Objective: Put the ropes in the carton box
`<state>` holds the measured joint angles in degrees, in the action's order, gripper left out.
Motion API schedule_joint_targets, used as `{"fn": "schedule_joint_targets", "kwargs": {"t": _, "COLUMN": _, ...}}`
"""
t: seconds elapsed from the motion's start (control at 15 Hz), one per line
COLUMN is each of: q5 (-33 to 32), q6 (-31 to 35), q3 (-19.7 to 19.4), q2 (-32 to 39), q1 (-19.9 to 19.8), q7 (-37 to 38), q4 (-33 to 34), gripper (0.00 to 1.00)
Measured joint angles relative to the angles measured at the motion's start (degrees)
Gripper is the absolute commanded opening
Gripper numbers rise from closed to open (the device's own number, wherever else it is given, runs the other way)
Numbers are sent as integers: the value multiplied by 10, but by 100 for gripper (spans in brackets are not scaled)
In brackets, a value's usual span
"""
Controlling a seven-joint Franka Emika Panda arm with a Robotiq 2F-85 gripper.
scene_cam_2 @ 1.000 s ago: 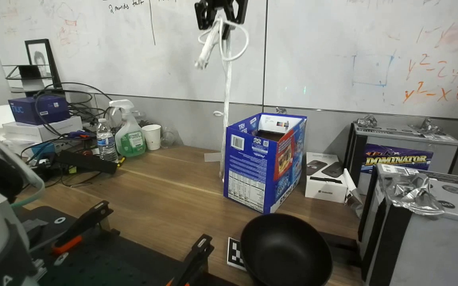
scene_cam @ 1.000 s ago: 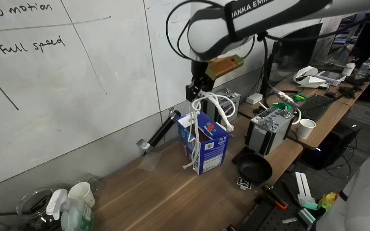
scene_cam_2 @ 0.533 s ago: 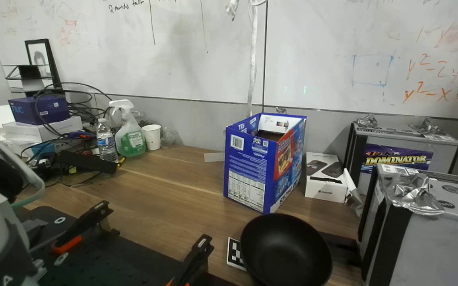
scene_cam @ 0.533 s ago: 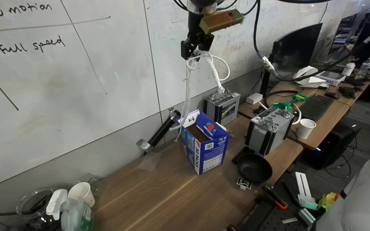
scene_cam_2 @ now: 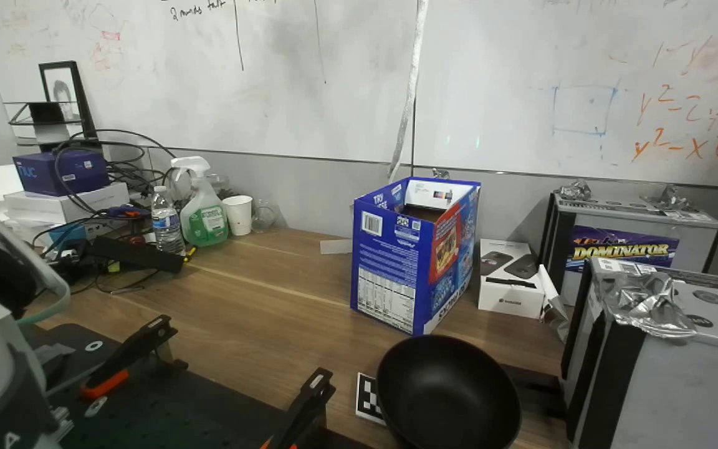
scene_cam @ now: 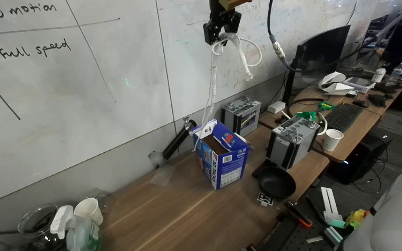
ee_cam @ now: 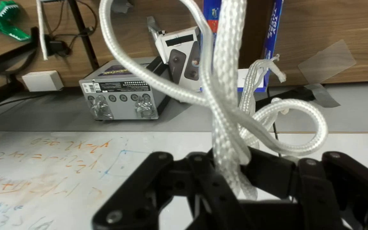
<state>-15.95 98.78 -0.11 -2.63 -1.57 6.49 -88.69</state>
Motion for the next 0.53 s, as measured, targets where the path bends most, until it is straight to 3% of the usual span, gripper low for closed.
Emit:
{"fn": "schedule_joint_targets", "kwargs": {"t": 0.2, "q5": -22, "q6": -43, "q3": 0, "q2": 13, "q1": 0, "q7": 1, "q4": 50, "gripper": 5}}
{"fn": "schedule_joint_targets", "kwargs": {"t": 0.53, "q5": -71, "q6": -58, "q3": -3, "q2": 44, "q1": 0, "q7": 12, "q4": 95, "gripper": 4}}
